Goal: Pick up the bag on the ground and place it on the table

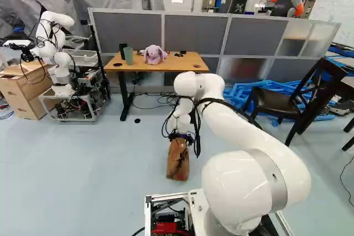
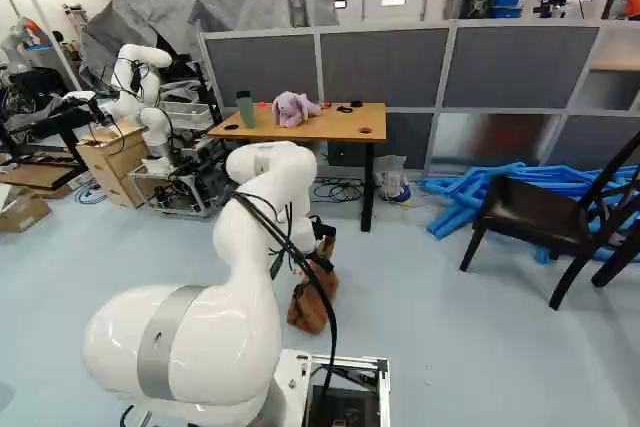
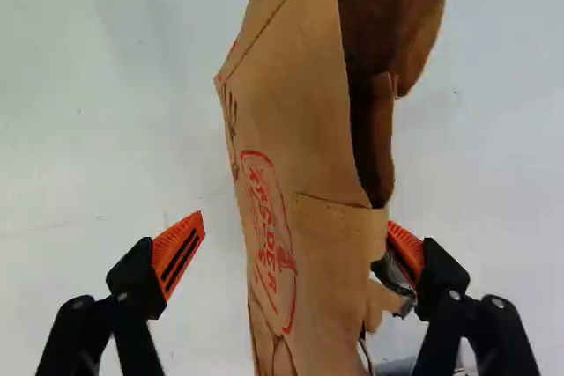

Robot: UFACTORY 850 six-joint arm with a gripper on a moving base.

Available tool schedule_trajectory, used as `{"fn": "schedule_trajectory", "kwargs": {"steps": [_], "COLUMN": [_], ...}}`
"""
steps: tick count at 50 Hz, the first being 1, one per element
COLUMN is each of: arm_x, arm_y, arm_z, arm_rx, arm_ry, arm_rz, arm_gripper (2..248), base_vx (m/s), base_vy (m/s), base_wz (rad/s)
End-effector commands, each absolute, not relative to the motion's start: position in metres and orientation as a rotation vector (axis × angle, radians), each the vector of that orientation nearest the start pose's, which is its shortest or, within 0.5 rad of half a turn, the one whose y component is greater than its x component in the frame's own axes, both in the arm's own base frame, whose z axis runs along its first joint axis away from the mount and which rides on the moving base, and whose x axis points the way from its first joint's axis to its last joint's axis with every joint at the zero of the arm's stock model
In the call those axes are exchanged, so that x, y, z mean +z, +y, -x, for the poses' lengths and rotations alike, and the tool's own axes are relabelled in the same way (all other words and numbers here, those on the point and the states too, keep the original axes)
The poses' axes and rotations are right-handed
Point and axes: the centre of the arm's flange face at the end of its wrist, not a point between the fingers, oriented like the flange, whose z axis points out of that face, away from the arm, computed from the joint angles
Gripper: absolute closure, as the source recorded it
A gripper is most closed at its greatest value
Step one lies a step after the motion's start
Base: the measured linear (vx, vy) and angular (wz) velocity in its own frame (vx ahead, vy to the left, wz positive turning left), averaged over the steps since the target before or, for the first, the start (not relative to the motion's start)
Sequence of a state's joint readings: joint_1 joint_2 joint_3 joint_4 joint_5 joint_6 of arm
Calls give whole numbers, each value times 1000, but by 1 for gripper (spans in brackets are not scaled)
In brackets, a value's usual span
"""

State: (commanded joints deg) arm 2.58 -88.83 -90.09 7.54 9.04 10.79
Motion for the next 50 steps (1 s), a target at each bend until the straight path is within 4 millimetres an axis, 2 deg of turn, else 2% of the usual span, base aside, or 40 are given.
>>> {"fn": "schedule_trajectory", "kwargs": {"steps": [14, 23, 24, 28, 29, 34, 35, 39, 40, 44, 45, 50], "arm_x": [-161, -166, -166, -167, -167, -167, -167, -167, -167, -167, -166, -162], "arm_y": [24, 24, 24, 24, 24, 24, 24, 24, 24, 24, 24, 24], "arm_z": [-564, -564, -564, -564, -564, -564, -564, -564, -564, -564, -564, -564], "arm_rx": [-279, -279, -279, -279, -279, -279, -279, -279, -279, -279, -279, -279], "arm_ry": [427, 427, 427, 427, 427, 427, 427, 427, 427, 427, 427, 427], "arm_rz": [3088, 3088, 3088, 3088, 3088, 3088, 3088, 3088, 3088, 3088, 3088, 3088], "arm_gripper": [3, 3, 31, 31, 69, 69, 108, 108, 145, 145, 184, 184], "base_vx": [0, 0, 0, 0, 0, 0, 0, 0, 0, 0, 0, 0], "base_vy": [0, 0, 0, 0, 0, 0, 0, 0, 0, 0, 0, 0], "base_wz": [0, 0, 0, 0, 0, 0, 0, 0, 0, 0, 0, 0]}}
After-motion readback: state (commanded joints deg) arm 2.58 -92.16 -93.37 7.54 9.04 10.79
